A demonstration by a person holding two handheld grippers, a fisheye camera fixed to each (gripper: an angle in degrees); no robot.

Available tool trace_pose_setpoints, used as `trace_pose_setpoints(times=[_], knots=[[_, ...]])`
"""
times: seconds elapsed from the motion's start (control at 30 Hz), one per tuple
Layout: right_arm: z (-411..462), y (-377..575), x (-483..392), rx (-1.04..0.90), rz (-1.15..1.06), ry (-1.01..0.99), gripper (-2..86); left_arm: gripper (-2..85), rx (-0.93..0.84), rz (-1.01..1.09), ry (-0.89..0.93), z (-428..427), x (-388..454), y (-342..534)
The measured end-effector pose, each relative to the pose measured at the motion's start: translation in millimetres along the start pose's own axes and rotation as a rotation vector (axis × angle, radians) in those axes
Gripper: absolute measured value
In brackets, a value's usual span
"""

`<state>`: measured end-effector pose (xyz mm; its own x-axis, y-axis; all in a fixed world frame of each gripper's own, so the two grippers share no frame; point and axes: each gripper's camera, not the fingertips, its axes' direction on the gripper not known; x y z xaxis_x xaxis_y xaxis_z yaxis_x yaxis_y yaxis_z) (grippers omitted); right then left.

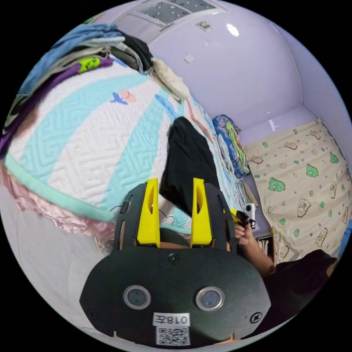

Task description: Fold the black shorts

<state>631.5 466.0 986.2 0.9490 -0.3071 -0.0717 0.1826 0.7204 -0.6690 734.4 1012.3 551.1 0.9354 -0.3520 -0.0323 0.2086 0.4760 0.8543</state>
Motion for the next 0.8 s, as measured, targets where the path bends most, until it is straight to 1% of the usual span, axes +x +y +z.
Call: trace_pose_setpoints(times=[0.03, 0.13, 0.27, 0.5, 0.53, 0.6, 0.67, 0.73, 0.77, 0.8], knots=[[-6.3, 0.9, 5.4, 0.006, 0.002, -0.025, 13.4, 13.4, -0.031, -0.001, -0.022, 16.2, 1.9, -1.1], [-27.1, 4.0, 13.4, 0.000, -0.011, -0.057, 13.1, 13.5, -0.046, 0.003, -0.032, 34.2, 8.8, -1.6], [-60.0, 15.4, 32.7, 0.014, 0.004, -0.020, 12.2, 13.4, -0.087, 0.013, -0.035, 57.3, 11.3, -0.7], [-39.2, 22.0, 26.5, -0.108, -0.067, -0.040, 13.0, 10.6, -0.140, 0.015, -0.012, 99.0, 8.8, 3.8], [-37.1, 21.8, 26.6, -0.116, -0.071, -0.036, 12.8, 10.0, -0.145, 0.022, 0.013, 105.1, 10.5, 7.1], [-40.2, 21.2, 29.4, -0.111, -0.068, -0.031, 11.3, 9.8, -0.157, 0.021, 0.031, 116.8, 13.2, 12.4], [-48.1, 20.6, 36.6, -0.105, -0.048, -0.032, 7.4, 8.3, -0.158, 0.010, 0.021, 129.0, 13.8, 16.8], [-53.4, 21.7, 40.0, -0.104, -0.026, -0.010, 5.6, 4.8, -0.155, -0.022, -0.011, 141.1, 11.2, 21.8], [-59.0, 23.1, 40.5, -0.096, -0.012, -0.030, 5.1, 4.4, -0.151, -0.029, -0.005, 142.7, 10.7, 23.7], [-62.8, 24.1, 39.6, -0.091, -0.011, -0.041, 5.0, 3.9, -0.135, -0.032, 0.041, 143.8, 11.7, 28.2]])
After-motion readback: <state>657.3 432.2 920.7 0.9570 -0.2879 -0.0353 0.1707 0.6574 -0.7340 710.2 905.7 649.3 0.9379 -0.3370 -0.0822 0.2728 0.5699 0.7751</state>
